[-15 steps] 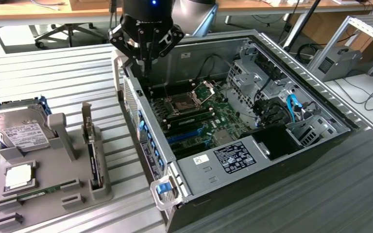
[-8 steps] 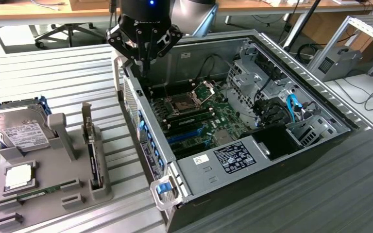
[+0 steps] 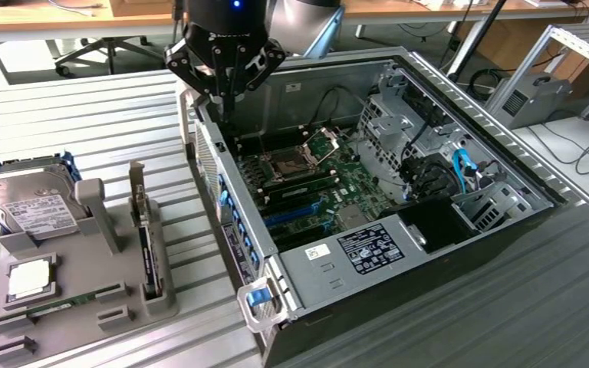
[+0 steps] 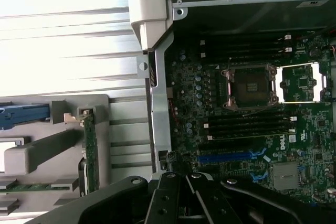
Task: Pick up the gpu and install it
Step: 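Reach for the gpu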
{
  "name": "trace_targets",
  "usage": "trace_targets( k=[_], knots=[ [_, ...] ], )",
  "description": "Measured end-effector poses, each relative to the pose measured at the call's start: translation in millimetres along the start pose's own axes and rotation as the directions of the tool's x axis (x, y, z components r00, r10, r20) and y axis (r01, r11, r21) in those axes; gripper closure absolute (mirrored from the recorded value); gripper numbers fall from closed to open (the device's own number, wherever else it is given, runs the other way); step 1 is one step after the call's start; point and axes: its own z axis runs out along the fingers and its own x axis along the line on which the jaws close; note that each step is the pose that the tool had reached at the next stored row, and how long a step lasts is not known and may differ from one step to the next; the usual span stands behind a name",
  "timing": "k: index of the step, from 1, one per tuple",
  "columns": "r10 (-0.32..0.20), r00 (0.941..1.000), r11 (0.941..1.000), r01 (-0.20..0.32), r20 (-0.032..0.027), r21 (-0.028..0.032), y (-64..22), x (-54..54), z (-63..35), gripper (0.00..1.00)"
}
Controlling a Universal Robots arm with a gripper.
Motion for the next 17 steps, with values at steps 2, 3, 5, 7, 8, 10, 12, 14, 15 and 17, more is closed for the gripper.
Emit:
trace_targets(
  k=[2,3,5,7,8,10,12,14,15,17],
  knots=[
    [0.000,1.0000,1.0000,0.000,0.0000,0.0000,-0.1,0.9,0.0,0.89],
    [0.000,1.0000,1.0000,0.000,0.0000,0.0000,-0.2,1.5,0.0,0.89],
    [0.000,1.0000,1.0000,0.000,0.0000,0.0000,-0.2,2.4,-0.1,0.89],
    [0.000,1.0000,1.0000,0.000,0.0000,0.0000,-0.3,3.4,-0.1,0.89],
    [0.000,1.0000,1.0000,0.000,0.0000,0.0000,-0.3,3.8,-0.1,0.89],
    [0.000,1.0000,1.0000,0.000,0.0000,0.0000,-0.3,4.5,-0.1,0.89],
    [0.000,1.0000,1.0000,0.000,0.0000,0.0000,-0.4,5.0,-0.1,0.89],
    [0.000,1.0000,1.0000,0.000,0.0000,0.0000,-0.4,5.6,-0.1,0.89],
    [0.000,1.0000,1.0000,0.000,0.0000,0.0000,-0.5,5.9,-0.2,0.89],
    [0.000,1.0000,1.0000,0.000,0.0000,-0.0001,-0.5,6.4,-0.1,0.89]
  ],
)
